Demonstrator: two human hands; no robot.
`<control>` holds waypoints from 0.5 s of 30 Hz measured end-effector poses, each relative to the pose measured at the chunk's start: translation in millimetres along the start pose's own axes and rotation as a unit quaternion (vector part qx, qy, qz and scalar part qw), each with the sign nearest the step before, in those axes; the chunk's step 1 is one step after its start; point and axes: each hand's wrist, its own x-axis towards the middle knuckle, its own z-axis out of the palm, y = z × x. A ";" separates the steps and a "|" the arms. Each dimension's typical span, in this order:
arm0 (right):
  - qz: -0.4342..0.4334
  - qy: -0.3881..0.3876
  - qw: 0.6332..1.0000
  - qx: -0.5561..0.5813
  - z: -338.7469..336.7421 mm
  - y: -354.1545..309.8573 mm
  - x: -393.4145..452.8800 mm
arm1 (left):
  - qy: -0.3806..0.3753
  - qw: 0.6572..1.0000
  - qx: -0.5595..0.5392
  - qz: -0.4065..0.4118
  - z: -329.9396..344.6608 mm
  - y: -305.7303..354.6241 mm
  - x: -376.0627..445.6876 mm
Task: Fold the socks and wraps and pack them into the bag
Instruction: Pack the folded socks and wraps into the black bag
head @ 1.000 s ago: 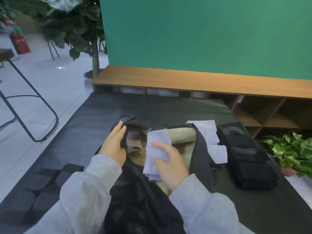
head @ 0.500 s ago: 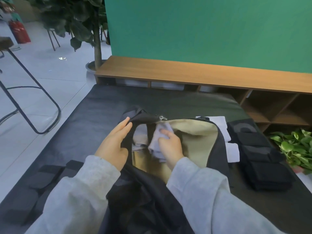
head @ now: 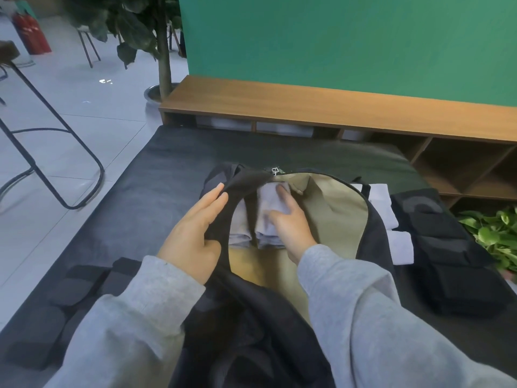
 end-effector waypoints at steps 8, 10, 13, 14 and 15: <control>0.006 -0.041 0.997 -0.068 6.1 15.1 14.4 | -0.001 1.000 -0.009 0.010 -0.6 -2.0 1.8; -0.005 -0.041 0.996 -0.074 7.8 10.9 20.4 | 0.001 1.000 -0.008 0.011 -0.2 -2.3 1.4; -0.020 -0.042 0.993 -0.105 14.9 6.7 26.5 | 0.005 1.000 -0.004 0.019 -1.2 -2.4 0.5; -0.031 -0.049 0.990 -0.132 16.2 8.8 29.0 | 0.005 1.000 -0.003 0.020 -1.5 -2.3 0.4; -0.042 -0.057 0.984 -0.161 16.3 11.7 31.0 | 0.004 1.000 -0.001 0.019 -1.6 -2.7 0.3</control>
